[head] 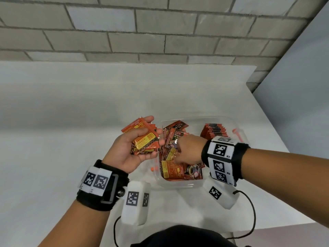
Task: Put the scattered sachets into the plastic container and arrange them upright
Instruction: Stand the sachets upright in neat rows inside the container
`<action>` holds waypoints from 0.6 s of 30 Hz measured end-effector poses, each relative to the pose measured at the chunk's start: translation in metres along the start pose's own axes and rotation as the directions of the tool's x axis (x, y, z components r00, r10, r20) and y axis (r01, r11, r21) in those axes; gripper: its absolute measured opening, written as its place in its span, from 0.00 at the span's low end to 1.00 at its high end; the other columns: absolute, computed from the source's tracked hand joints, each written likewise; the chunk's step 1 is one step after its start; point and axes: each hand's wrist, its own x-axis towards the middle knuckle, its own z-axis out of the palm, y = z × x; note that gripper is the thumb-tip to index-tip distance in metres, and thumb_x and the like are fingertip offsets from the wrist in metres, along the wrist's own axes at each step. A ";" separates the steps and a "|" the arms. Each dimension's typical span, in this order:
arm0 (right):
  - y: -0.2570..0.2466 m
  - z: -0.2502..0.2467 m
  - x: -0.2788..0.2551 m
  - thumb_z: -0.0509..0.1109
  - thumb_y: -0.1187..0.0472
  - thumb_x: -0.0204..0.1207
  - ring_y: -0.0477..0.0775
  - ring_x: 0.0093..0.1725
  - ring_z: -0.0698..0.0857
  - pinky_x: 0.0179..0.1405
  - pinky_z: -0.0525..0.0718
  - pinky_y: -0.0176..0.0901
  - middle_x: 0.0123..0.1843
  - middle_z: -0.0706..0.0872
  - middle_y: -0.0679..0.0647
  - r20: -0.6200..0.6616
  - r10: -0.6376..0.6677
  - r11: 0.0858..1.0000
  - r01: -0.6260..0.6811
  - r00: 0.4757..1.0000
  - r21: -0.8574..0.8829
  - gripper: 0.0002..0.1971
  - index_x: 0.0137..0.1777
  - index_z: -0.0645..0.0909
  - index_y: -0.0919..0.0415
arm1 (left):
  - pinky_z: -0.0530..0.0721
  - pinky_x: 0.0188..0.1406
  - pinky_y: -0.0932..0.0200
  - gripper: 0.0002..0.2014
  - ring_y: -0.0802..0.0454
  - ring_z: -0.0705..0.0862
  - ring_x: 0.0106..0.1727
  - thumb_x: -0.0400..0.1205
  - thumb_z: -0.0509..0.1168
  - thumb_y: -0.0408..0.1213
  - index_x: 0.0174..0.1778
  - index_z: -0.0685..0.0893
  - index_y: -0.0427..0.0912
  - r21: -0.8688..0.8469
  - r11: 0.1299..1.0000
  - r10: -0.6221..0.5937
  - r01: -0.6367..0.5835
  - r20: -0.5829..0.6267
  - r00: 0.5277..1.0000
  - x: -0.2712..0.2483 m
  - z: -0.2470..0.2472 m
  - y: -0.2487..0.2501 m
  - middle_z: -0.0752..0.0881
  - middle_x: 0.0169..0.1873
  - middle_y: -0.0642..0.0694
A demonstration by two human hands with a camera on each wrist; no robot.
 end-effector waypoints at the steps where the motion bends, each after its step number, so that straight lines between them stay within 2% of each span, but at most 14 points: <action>1: -0.003 0.001 0.001 0.70 0.49 0.76 0.50 0.34 0.78 0.26 0.72 0.37 0.35 0.79 0.51 0.016 -0.011 1.000 0.011 1.000 -0.018 0.15 0.46 0.81 0.63 | 0.83 0.23 0.58 0.19 0.40 0.89 0.39 0.76 0.62 0.33 0.63 0.83 0.48 0.000 1.000 0.001 -0.001 0.001 1.000 -0.001 -0.001 -0.001 0.89 0.46 0.39; 3: -0.010 0.002 0.002 0.72 0.49 0.75 0.51 0.39 0.80 0.27 0.71 0.37 0.41 0.81 0.53 0.039 -0.033 0.998 0.035 0.999 -0.055 0.17 0.53 0.80 0.63 | 0.81 0.20 0.61 0.20 0.40 0.89 0.39 0.75 0.63 0.32 0.63 0.83 0.48 -0.003 1.000 0.012 -0.012 -0.003 1.000 -0.002 -0.002 -0.002 0.88 0.47 0.38; 5: -0.015 0.004 0.004 0.72 0.49 0.75 0.52 0.43 0.80 0.27 0.71 0.36 0.42 0.81 0.53 0.066 -0.055 0.993 0.061 0.996 -0.098 0.17 0.53 0.79 0.63 | 0.80 0.19 0.61 0.20 0.39 0.89 0.40 0.76 0.63 0.32 0.64 0.83 0.48 0.011 1.000 0.024 -0.024 -0.013 1.000 -0.004 -0.004 -0.003 0.89 0.48 0.38; 10: -0.017 0.003 0.001 0.66 0.56 0.79 0.48 0.32 0.74 0.26 0.70 0.36 0.35 0.76 0.51 0.127 -0.097 0.983 0.116 0.987 -0.145 0.08 0.45 0.77 0.62 | 0.84 0.21 0.60 0.19 0.39 0.91 0.45 0.77 0.64 0.33 0.64 0.82 0.46 0.082 0.996 0.051 -0.048 -0.037 0.998 -0.008 -0.009 -0.002 0.90 0.51 0.38; 12: -0.012 -0.005 -0.008 0.64 0.55 0.81 0.45 0.32 0.72 0.27 0.69 0.36 0.35 0.75 0.49 0.102 -0.115 0.990 0.122 0.988 -0.065 0.09 0.40 0.73 0.57 | 0.85 0.22 0.60 0.20 0.40 0.91 0.45 0.75 0.65 0.34 0.64 0.82 0.47 0.084 0.994 0.073 -0.068 -0.062 0.995 -0.010 -0.011 0.001 0.90 0.51 0.38; 15: 0.001 -0.022 -0.029 0.61 0.52 0.82 0.44 0.34 0.75 0.29 0.72 0.35 0.39 0.76 0.48 0.006 -0.141 0.985 0.140 0.990 0.099 0.07 0.48 0.71 0.54 | 0.85 0.22 0.60 0.21 0.41 0.91 0.43 0.75 0.66 0.35 0.65 0.82 0.49 0.080 0.993 0.089 -0.082 -0.086 0.992 -0.011 -0.011 0.002 0.90 0.50 0.40; 17: 0.013 -0.030 -0.042 0.61 0.51 0.82 0.50 0.37 0.80 0.32 0.79 0.40 0.44 0.82 0.53 -0.093 -0.151 0.951 0.170 0.984 0.258 0.09 0.52 0.74 0.56 | 0.85 0.23 0.59 0.21 0.42 0.91 0.43 0.75 0.66 0.36 0.65 0.82 0.50 0.098 0.992 0.087 -0.079 -0.081 0.993 -0.011 -0.007 -0.002 0.90 0.49 0.40; 18: 0.020 -0.034 -0.046 0.62 0.52 0.81 0.56 0.41 0.83 0.39 0.82 0.47 0.48 0.85 0.58 -0.147 -0.150 0.917 0.193 0.978 0.350 0.10 0.55 0.76 0.57 | 0.85 0.23 0.59 0.21 0.42 0.91 0.42 0.76 0.67 0.37 0.66 0.81 0.49 0.113 0.991 0.082 -0.073 -0.076 0.994 -0.010 -0.003 -0.005 0.90 0.48 0.40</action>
